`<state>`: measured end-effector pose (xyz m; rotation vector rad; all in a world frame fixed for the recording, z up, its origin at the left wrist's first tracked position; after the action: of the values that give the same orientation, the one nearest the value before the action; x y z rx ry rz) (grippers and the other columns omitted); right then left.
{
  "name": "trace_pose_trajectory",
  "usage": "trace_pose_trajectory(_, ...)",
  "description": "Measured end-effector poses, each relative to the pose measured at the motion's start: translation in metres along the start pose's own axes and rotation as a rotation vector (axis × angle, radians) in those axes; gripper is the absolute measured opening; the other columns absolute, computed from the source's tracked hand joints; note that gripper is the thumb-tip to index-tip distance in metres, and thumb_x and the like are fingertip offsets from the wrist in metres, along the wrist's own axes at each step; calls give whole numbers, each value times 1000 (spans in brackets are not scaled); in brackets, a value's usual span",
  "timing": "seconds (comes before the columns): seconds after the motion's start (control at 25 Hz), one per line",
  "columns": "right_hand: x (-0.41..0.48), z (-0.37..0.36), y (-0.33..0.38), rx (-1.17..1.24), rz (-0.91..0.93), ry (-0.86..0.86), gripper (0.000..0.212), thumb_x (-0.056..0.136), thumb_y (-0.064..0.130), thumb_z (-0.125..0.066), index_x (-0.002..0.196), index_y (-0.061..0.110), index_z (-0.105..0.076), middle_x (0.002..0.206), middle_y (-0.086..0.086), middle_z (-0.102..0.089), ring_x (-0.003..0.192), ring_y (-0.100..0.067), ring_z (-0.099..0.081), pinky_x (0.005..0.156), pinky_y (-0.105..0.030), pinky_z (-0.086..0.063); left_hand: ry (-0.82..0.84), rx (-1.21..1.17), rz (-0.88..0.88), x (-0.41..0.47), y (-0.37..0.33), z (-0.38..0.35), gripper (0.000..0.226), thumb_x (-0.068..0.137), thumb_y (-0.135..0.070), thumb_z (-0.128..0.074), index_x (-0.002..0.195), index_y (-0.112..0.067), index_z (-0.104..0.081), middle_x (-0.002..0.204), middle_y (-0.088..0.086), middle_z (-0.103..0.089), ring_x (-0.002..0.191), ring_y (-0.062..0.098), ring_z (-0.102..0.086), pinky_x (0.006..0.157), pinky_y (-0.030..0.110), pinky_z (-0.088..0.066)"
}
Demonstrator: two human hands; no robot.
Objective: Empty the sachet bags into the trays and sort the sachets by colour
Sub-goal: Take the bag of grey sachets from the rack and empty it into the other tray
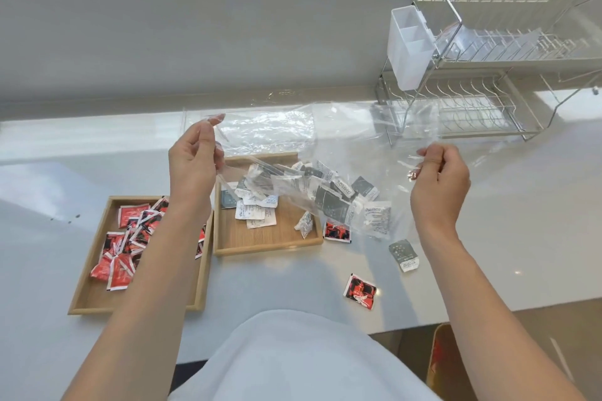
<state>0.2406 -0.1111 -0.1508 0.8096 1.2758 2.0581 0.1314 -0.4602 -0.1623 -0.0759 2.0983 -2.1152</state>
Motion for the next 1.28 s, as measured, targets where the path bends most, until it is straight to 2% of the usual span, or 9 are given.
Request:
trace_pose_trajectory(0.12,-2,1,1,-9,16,0,27,105,20,-38,91,11,-59,71,0,-58,58,-2,-55,59,-6,-38,-5,-9,27,-2,7,1,25,103,-33,-45,107,-33,-70,56,-11,-44,56,9,-38,59,25,-36)
trace_pose_trajectory(0.24,-4,0,2,-7,19,13,27,105,20,-39,90,12,-60,68,-2,-56,60,-9,-53,59,-8,-38,-22,-16,44,-4,14,4,25,104,-32,-45,105,-33,-70,60,-6,-43,55,8,-38,59,26,-35)
trace_pose_trajectory(0.4,-3,1,4,6,12,6,26,104,19,-39,90,12,-60,68,1,-56,57,-2,-52,59,-9,-38,-23,-17,30,-8,13,4,24,104,-31,-44,104,-33,-69,68,4,-38,55,9,-37,56,24,-34)
trace_pose_trajectory(0.56,-3,1,6,-11,27,21,27,105,20,-38,90,13,-60,66,0,-56,57,0,-54,60,-6,-38,-33,-10,28,-8,12,5,25,105,-30,-43,105,-34,-68,67,2,-40,52,8,-38,57,26,-35)
trace_pose_trajectory(0.68,-4,1,7,-10,30,17,27,105,20,-38,90,13,-59,67,-3,-56,60,-7,-53,60,-6,-38,-37,-15,39,-8,14,6,24,104,-31,-44,105,-34,-68,66,1,-40,53,8,-39,57,26,-35)
trace_pose_trajectory(0.84,-4,3,9,-40,48,10,27,105,22,-38,89,15,-59,64,4,-55,57,0,-53,60,-7,-37,-46,-20,53,-11,17,8,25,104,-31,-44,106,-35,-68,66,0,-42,54,7,-40,57,26,-37)
trace_pose_trajectory(1.04,-2,1,8,-36,46,17,27,105,21,-38,89,13,-59,63,1,-55,57,-5,-52,61,-11,-38,-61,-24,57,-11,17,14,25,104,-32,-44,110,-32,-69,67,-1,-43,56,8,-40,59,26,-38)
trace_pose_trajectory(1.28,-3,-6,6,-81,37,72,28,105,21,-38,90,13,-60,63,3,-55,57,-1,-53,61,-11,-39,-71,-40,59,-10,19,19,25,104,-32,-45,110,-30,-69,64,-5,-46,56,7,-40,58,26,-37)
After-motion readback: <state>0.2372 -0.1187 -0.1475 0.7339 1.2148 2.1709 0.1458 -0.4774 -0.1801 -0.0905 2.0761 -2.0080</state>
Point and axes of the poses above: each hand's wrist, its own x-axis towards the middle knuckle, its own z-axis out of the back of the hand, y = z × x, the point moved 7 cm from there along x, towards the middle knuckle
